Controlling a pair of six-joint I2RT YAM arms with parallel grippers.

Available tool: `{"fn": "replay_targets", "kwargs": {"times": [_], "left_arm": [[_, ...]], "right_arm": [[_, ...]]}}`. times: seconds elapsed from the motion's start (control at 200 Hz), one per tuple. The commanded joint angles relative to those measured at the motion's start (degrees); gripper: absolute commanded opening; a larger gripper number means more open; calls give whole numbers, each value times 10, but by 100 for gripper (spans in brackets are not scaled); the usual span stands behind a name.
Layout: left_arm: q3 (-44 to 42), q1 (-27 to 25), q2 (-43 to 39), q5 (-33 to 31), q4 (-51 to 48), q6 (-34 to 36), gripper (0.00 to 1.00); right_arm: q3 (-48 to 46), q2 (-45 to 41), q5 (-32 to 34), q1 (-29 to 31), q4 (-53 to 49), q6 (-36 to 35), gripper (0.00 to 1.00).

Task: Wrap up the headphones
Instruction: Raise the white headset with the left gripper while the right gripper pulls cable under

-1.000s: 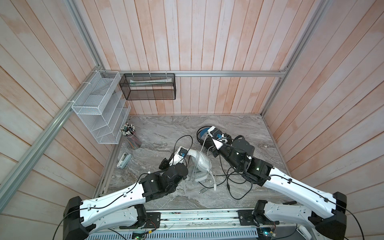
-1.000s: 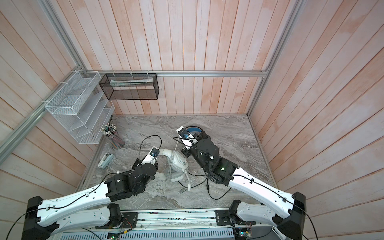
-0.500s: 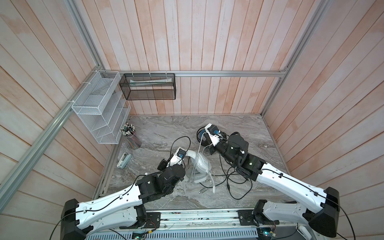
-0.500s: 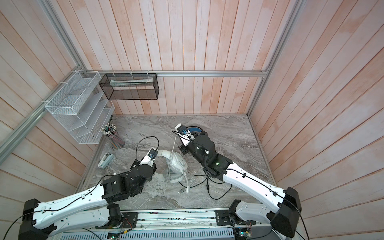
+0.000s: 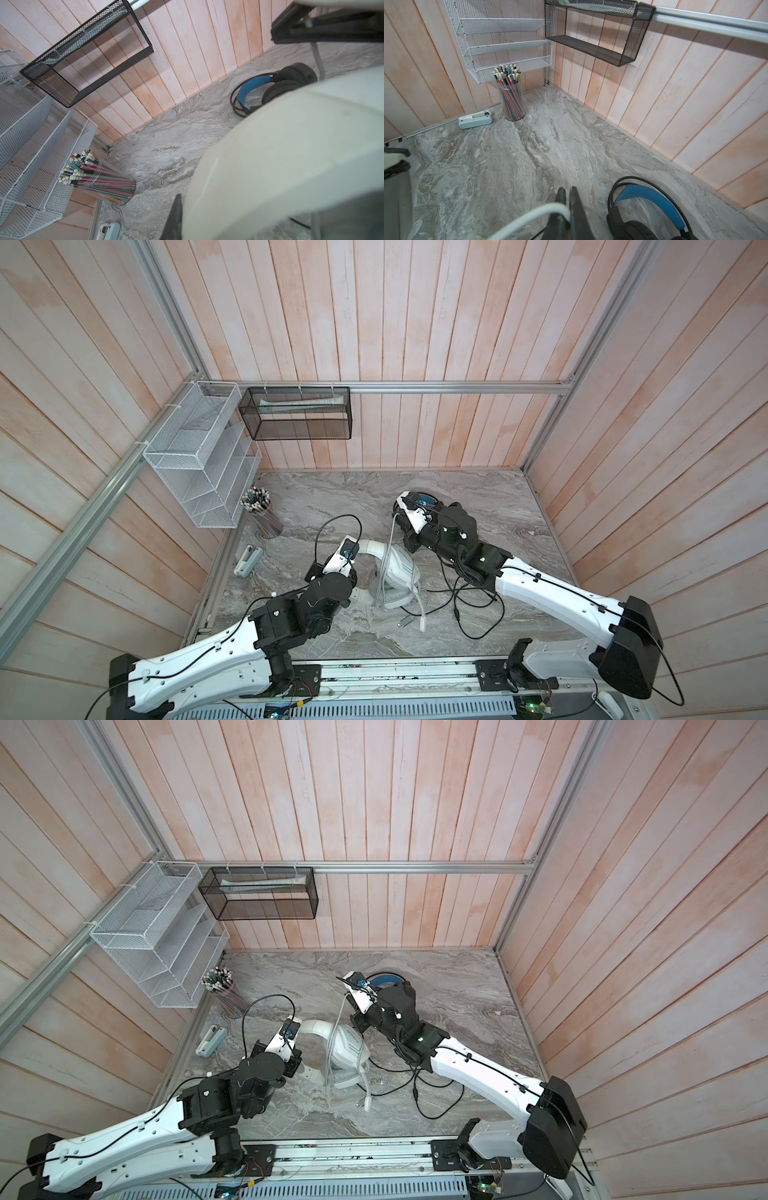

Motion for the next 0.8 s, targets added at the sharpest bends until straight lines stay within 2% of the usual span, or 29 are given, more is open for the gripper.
{"fn": "replay_targets", "kwargs": {"times": [0.0,0.22,0.43,0.66,0.795], "left_arm": [[47,-7,-15,38,22,-24,0],[121,-7,-23,65,-29,-99,0],[189,-7,-28,111,-61,-138,0],[234,-7,-29,125,-87,-160,0],[263,-7,-29,131,-87,-176,0]], "right_arm": [[1,10,0,-12,16,27,4],[-18,6,0,-15,26,34,17],[-21,4,-27,-21,33,46,27],[-35,0,-37,-24,40,57,34],[-50,5,-53,-25,51,73,35]]}}
